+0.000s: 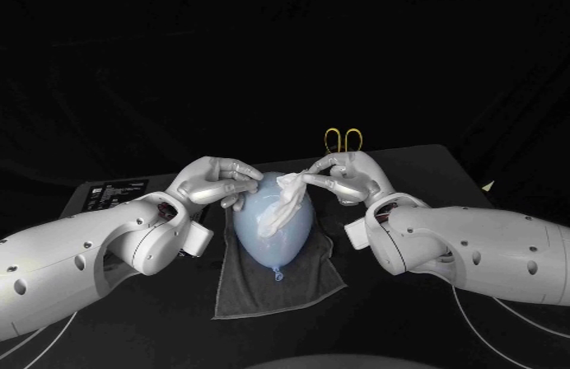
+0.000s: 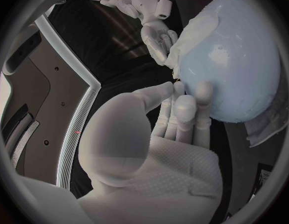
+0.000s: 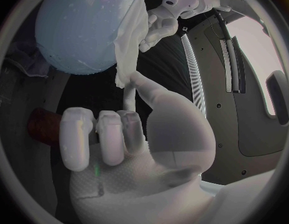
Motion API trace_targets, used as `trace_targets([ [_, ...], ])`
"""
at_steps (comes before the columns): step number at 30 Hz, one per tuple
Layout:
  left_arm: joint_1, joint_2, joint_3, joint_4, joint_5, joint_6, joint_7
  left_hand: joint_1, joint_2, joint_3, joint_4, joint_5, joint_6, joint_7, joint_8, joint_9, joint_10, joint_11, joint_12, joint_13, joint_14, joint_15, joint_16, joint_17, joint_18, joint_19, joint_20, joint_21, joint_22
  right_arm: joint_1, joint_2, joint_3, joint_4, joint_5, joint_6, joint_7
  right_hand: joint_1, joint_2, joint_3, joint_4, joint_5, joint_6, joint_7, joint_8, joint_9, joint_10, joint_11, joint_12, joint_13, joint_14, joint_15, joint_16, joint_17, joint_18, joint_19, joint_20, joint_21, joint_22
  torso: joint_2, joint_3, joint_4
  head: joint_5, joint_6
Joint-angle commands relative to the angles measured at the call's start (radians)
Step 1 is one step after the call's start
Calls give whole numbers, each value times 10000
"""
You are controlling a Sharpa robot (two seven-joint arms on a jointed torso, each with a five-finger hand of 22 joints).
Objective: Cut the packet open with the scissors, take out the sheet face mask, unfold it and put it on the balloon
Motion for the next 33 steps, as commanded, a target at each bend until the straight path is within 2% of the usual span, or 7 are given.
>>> trace_targets([
  [1, 5, 36, 8, 19, 38, 185, 121, 2, 80, 1, -86, 20, 8, 62, -50, -7, -19, 7, 22, 12, -27, 69, -9, -2, 108, -84, -30, 34, -1, -1, -3, 7, 45, 28, 74, 59, -75, -145, -121, 10, -20, 23, -107, 94, 484, 1039, -95, 32, 2635, 1026, -93, 43, 2633, -174, 717, -89, 82, 2379, -2, -3, -6, -1, 3],
  [19, 4, 129, 8, -22, 38, 230, 212, -223, 94, -174, 16, 13, 113, 27, 28, -17, -45, -35, 51, -19, -16, 88, 38, 12, 99, -168, 25, 51, 14, -8, -215, 3, 393, 63, 935, -90, -404, -191, -603, 363, -21, 22, -224, 342, 874, 1039, -200, 32, 2635, 1026, -191, 43, 2633, -181, 730, -195, 118, 2388, -3, 7, -16, -30, 15],
  [21, 4, 137, 8, -30, 38, 236, 229, -255, 96, -216, 34, 14, 128, 10, 46, -17, -48, -51, 51, -29, -21, 83, 43, 5, 100, -180, 29, 40, 7, -9, -291, 2, 445, 96, 962, -6, -570, -211, -751, 556, -22, -414, -100, 45, 811, 1039, -117, 32, 2635, 1026, -162, 43, 2633, -80, 541, -193, -333, 2248, -5, 6, -19, -37, 16],
  [23, 4, 140, 9, -37, 38, 240, 246, -263, 95, -230, 38, 14, 130, 4, 51, -17, -48, -56, 51, -33, -20, 80, 48, 9, 101, -185, 29, 34, 3, -10, -410, 1, 503, 128, 940, 116, -782, -190, -951, 872, -51, -1310, 361, -825, 461, 912, 255, -210, 2477, 1026, 114, 43, 2633, -38, 423, -41, -602, 2165, -7, 6, -14, -43, 12],
  [24, 4, 136, 9, -37, 38, 242, 253, -271, 94, -242, 41, 14, 133, -1, 55, -17, -48, -61, 51, -36, -20, 79, 51, 10, 102, -189, 30, 30, 0, -10, -470, 0, 527, 138, 923, 165, -795, -222, -1041, 938, -23, -1503, 513, -1094, 342, 889, 387, -253, 2449, 1026, 233, 43, 2633, -35, 405, 34, -639, 2153, -4, 5, -1, -49, 13],
  [27, 4, 111, 9, -35, 38, 235, 278, -323, 91, -307, 73, 14, 121, -10, 63, -23, -46, -78, 48, -55, -23, 72, 61, 8, 99, -195, 33, 12, -5, -10, -702, -2, 608, 191, 863, 310, -796, -202, -1220, 1100, -20, -1733, 752, -1559, 140, 822, 609, -374, 2373, 1026, 445, 43, 2633, -20, 353, 192, -758, 2118, -3, 5, 2, -53, 26],
  [33, 4, 46, 9, -28, 40, 226, 324, -351, 90, -351, 92, 14, 102, -15, 63, -30, -43, -88, 44, -70, -18, 68, 76, 21, 100, -206, 34, -11, -24, -11, -1279, -6, 813, 458, 798, 635, -816, 20, -1570, 1534, -23, -1790, 951, -2137, -77, 681, 810, -613, 2221, 1026, 640, 43, 2633, 19, 281, 412, -916, 2071, 4, 6, -11, -63, 6],
])
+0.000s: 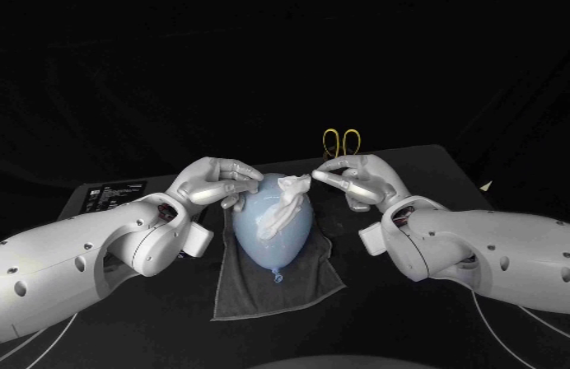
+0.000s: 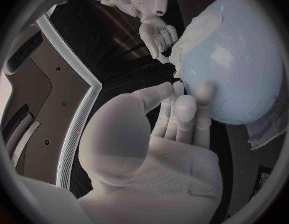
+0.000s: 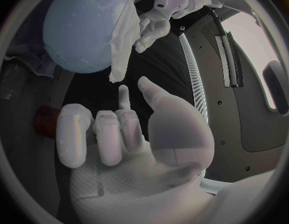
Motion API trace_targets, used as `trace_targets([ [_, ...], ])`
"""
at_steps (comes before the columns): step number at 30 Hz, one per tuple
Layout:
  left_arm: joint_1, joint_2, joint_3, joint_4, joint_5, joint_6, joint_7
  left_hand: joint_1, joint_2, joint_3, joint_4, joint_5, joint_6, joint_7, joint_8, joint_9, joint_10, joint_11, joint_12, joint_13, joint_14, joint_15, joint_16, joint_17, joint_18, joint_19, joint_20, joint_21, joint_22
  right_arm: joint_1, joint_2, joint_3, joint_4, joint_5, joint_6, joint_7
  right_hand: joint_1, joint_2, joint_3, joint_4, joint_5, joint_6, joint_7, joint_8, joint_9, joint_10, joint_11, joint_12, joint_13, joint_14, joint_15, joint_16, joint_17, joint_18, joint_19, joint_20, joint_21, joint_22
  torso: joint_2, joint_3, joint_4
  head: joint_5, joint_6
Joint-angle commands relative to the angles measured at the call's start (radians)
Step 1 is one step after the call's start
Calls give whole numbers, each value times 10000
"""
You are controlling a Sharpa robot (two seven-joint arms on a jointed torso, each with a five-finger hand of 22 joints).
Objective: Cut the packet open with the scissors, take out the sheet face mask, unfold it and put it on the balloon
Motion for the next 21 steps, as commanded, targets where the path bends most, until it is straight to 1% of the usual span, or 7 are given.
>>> trace_targets([
  [1, 4, -14, 8, 25, 42, 150, 224, -70, 3, -67, -13, 13, 17, -17, 63, -14, -1, -49, 41, -10, 17, 33, 36, 18, 116, -76, -21, -45, -1, -5, -248, 0, 114, 296, 142, 524, 1, 210, -94, 248, -22, 16, 120, -196, -74, 669, 118, -90, 2195, 1061, 111, 43, 2635, 179, 264, 139, -116, 2056, 4, 0, -8, -18, -29],
  [2, 4, -22, 8, 28, 46, 153, 229, -73, 2, -73, -11, 14, 13, -17, 63, -16, -1, -49, 40, -13, 13, 33, 34, 11, 117, -80, -21, -50, -7, -5, -340, -4, 140, 383, 148, 564, 6, 255, -111, 294, -21, 15, 129, -238, -88, 661, 127, -101, 2187, 1061, 118, 43, 2635, 184, 255, 153, -137, 2050, 0, -1, -7, -22, -31],
  [3, 4, -30, 8, 31, 49, 157, 235, -74, 2, -75, -11, 14, 11, -17, 62, -16, -1, -50, 40, -13, 12, 33, 33, 8, 117, -81, -21, -52, -9, -6, -421, -9, 159, 462, 164, 586, 5, 414, -159, 460, -13, 35, 151, -347, -122, 635, 147, -143, 2160, 1061, 140, 43, 2635, 191, 250, 197, -145, 2048, -2, -4, -5, -25, -34],
  [6, 4, -51, 8, 38, 58, 165, 244, -74, 2, -75, -11, 14, 11, -17, 62, -16, -1, -50, 40, -13, 12, 33, 33, 8, 117, -81, -21, -52, -9, -20, -567, -31, 178, 596, 237, 585, 54, 542, -199, 590, -4, 26, 177, -485, -170, 624, 171, -157, 2151, 1061, 162, 43, 2635, 198, 245, 240, -154, 2046, -2, -2, -4, -36, -40],
  [9, 4, -68, 8, 42, 65, 171, 245, -74, 2, -75, -11, 14, 11, -17, 62, -16, -1, -50, 40, -13, 12, 33, 33, 8, 117, -81, -21, -52, -9, -77, -640, -50, 183, 668, 354, 483, 103, 740, -235, 791, 0, 61, 202, -646, -233, 613, 197, -171, 2139, 1061, 189, 43, 2635, 206, 238, 292, -169, 2042, 4, 1, 0, -52, -54],
  [13, 4, -81, 8, 45, 71, 182, 241, -67, 8, -80, -13, 16, -5, -19, 58, -21, 0, -52, 38, -20, 11, 30, 35, 7, 116, -72, -23, -52, 0, -168, -620, -64, 177, 713, 544, 255, 577, 972, -49, 696, -3, 113, 207, -845, -323, 617, 199, -158, 2145, 1061, 193, 43, 2635, 220, 224, 327, -200, 2033, 2, -3, 7, -69, -49],
  [21, 4, -77, 8, 52, 77, 241, 255, -29, 58, -94, -22, 15, 55, -46, 109, -13, 0, -64, 34, -44, -4, 18, 38, -6, 122, -83, -33, -78, -33, -226, -240, -73, 59, 1249, 1082, -241, 984, 1205, 221, 601, 7, 171, 253, -1156, -494, 626, 238, -133, 2156, 1061, 230, 43, 2635, 228, 210, 369, -230, 2024, 10, -1, 15, -80, -63],
])
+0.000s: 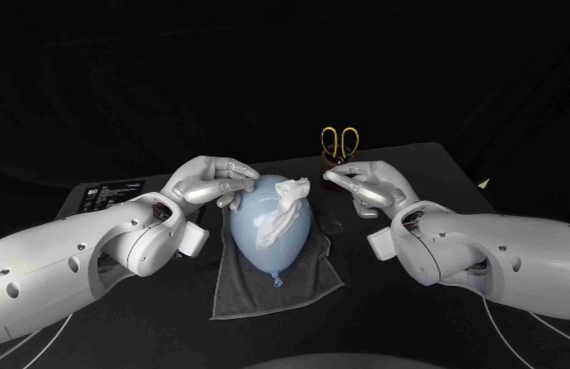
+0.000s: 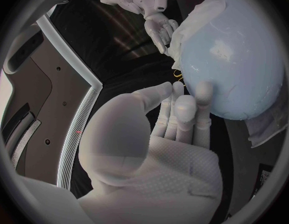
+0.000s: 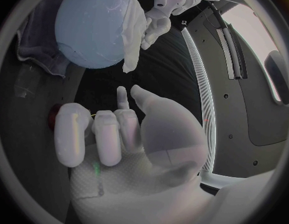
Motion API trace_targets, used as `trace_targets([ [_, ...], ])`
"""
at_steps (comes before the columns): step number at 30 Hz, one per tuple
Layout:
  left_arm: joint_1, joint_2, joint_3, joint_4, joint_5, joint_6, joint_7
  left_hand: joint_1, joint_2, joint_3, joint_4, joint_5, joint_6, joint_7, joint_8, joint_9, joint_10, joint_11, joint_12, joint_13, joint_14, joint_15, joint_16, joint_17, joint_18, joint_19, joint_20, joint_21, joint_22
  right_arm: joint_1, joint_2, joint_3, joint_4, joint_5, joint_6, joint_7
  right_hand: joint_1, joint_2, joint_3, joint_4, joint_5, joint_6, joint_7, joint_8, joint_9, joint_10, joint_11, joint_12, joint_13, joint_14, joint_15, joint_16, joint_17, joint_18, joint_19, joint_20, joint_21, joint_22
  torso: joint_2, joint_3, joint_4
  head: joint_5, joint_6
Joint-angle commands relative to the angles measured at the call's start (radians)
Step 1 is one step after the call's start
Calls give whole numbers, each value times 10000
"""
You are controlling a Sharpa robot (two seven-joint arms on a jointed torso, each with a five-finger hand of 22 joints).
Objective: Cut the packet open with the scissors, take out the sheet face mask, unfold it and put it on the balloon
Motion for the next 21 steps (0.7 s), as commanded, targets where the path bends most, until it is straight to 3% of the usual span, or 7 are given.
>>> trace_targets([
  [1, 4, 13, 8, 31, 60, 203, 173, -29, 58, -73, -1, 15, 59, -44, 48, -5, -1, -66, 34, -14, -4, 18, 38, -12, 135, -50, 1, -37, -12, -16, 148, 1, -43, 535, 748, -424, 116, 64, 122, -8, 9, 74, 60, -68, -42, 620, 88, 12, 2155, 1079, 74, 35, 2627, 73, 223, 82, -66, 2031, 8, 5, 12, -3, -18],
  [6, 4, 10, 7, 32, 61, 221, 178, -45, 74, -103, 16, 14, 102, -67, 82, 0, 0, -84, 34, -27, -1, 9, 51, 2, 133, -48, -2, -49, -22, -21, 347, 0, -74, 794, 1209, -746, 36, 194, 221, 121, 3, 187, 81, -200, -134, 672, 109, 100, 2209, 1079, 92, 35, 2627, 66, 236, 100, -35, 2041, 16, 10, 9, 9, -49],
  [16, 4, 21, 7, 22, 61, 239, 174, -64, 81, -125, 33, 14, 116, -78, 96, -1, 18, -98, 48, -30, 3, 2, 60, 11, 127, -27, -6, -47, -4, -21, 527, 1, -51, 1199, 1561, -562, -723, -274, -383, 756, -2, 400, 94, -474, -301, 704, 130, 157, 2238, 1079, 114, 35, 2627, 60, 251, 128, -2, 2050, -5, 11, -7, 19, -94],
  [21, 4, 28, 7, 13, 61, 230, 168, -68, 82, -131, 36, 14, 118, -81, 99, -2, 29, -102, 57, -28, 12, -1, 71, 30, 126, -21, -7, -47, 0, -20, 564, 2, -17, 1329, 1685, -395, -858, -386, -623, 928, -8, 436, 84, -540, -324, 698, 122, 150, 2232, 1079, 109, 35, 2627, 59, 254, 125, 9, 2054, 3, 12, 1, 15, -110],
])
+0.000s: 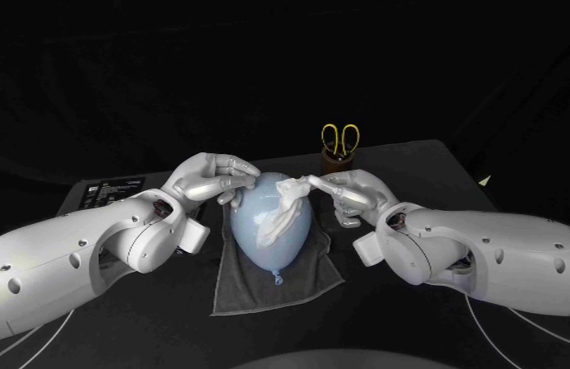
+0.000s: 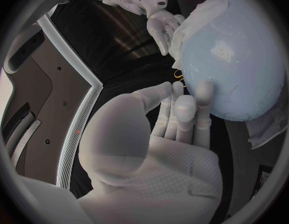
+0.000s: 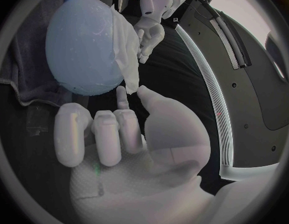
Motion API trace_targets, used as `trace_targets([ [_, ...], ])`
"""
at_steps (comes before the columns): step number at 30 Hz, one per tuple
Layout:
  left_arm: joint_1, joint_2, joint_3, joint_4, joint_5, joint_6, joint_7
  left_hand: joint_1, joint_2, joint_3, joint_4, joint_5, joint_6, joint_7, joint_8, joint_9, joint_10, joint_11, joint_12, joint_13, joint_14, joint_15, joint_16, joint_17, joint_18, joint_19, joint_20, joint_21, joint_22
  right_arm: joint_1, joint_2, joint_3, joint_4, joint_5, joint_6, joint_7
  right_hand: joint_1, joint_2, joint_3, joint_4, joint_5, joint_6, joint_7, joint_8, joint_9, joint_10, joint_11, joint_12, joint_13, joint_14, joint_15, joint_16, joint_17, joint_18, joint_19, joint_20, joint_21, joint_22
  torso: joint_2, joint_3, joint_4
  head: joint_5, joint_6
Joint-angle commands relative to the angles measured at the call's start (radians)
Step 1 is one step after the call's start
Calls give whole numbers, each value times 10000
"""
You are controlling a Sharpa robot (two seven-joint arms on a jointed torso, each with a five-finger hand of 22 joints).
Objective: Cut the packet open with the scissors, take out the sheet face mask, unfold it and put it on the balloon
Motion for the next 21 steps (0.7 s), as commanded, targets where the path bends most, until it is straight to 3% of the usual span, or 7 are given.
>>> trace_targets([
  [1, 5, 24, 8, 15, 39, 140, 129, -58, 42, -70, 31, 13, 51, -13, 44, -4, -1, -72, 76, -4, 8, -6, 68, 17, 191, -20, -8, -60, 3, -5, 33, 4, 50, 311, 510, 260, -115, -13, -107, 64, -8, 73, -16, -64, -20, 692, 47, 29, 2227, 1046, 70, 40, 2635, 64, 232, 69, 35, 2044, 7, 3, 3, -2, -14],
  [4, 5, 43, 8, 21, -193, 40, 72, -401, -5, -323, 306, 7, -9, -23, 51, -22, -16, -67, 85, -26, 2, 15, 84, -10, 192, -71, 15, -230, -151, -5, 43, 4, 82, 338, 563, 360, -193, -121, -336, 187, -12, 94, -23, -110, -28, 688, 40, 25, 2223, 1046, 66, 40, 2635, 65, 230, 64, 33, 2043, 7, -3, 1, 4, -21],
  [7, 5, 66, 9, 37, -445, -38, 48, -923, -262, -855, 717, 6, -301, 14, -47, -89, -86, -4, 88, -50, -122, 82, 20, -190, 228, -242, 82, -616, -547, -4, 38, 5, 115, 339, 580, 430, -236, -202, -480, 249, -18, 101, -27, -131, -28, 682, 38, 18, 2218, 1046, 63, 40, 2635, 69, 221, 61, 16, 2038, 8, -11, 3, 9, -16],
  [14, 15, 130, 39, 25, -1283, -319, -32, -924, -458, -1435, 1030, 14, -693, 70, -128, -228, -646, 117, 79, -79, -803, 206, -311, -980, 229, -272, 201, -1137, -915, 2, -41, 12, 185, 89, 519, 484, -107, -317, -654, 218, -22, 115, -36, -162, -22, 678, 30, 14, 2214, 1046, 55, 40, 2635, 69, 221, 53, 18, 2038, 7, -11, 2, 25, -13],
  [18, 62, 212, 139, -65, -1889, -372, -94, -778, -504, -1611, 1089, 15, -820, 86, -84, -273, -1003, 177, 78, -103, -1275, 270, -484, -1448, 228, -332, 263, -1350, -1044, 19, -42, 16, 186, -101, 439, 389, 649, -354, -582, -247, -20, 174, -65, -184, -5, 694, -1, 44, 2232, 1046, 32, 40, 2635, 61, 236, 38, 55, 2049, -8, -21, -8, 21, -1],
  [21, 176, 338, 206, -190, -2454, -317, -214, -565, -565, -1691, 1033, 16, -907, 64, -26, -309, -1288, 198, 99, -125, -1639, 295, -566, -1777, 228, -376, 292, -1474, -1116, 26, 22, 18, 190, -409, 305, 247, 2123, -86, 134, -1270, -29, 549, -216, -62, 44, 741, -128, 121, 2283, 1046, -86, 40, 2635, 48, 272, -28, 137, 2073, 1, -10, -2, 33, 28],
])
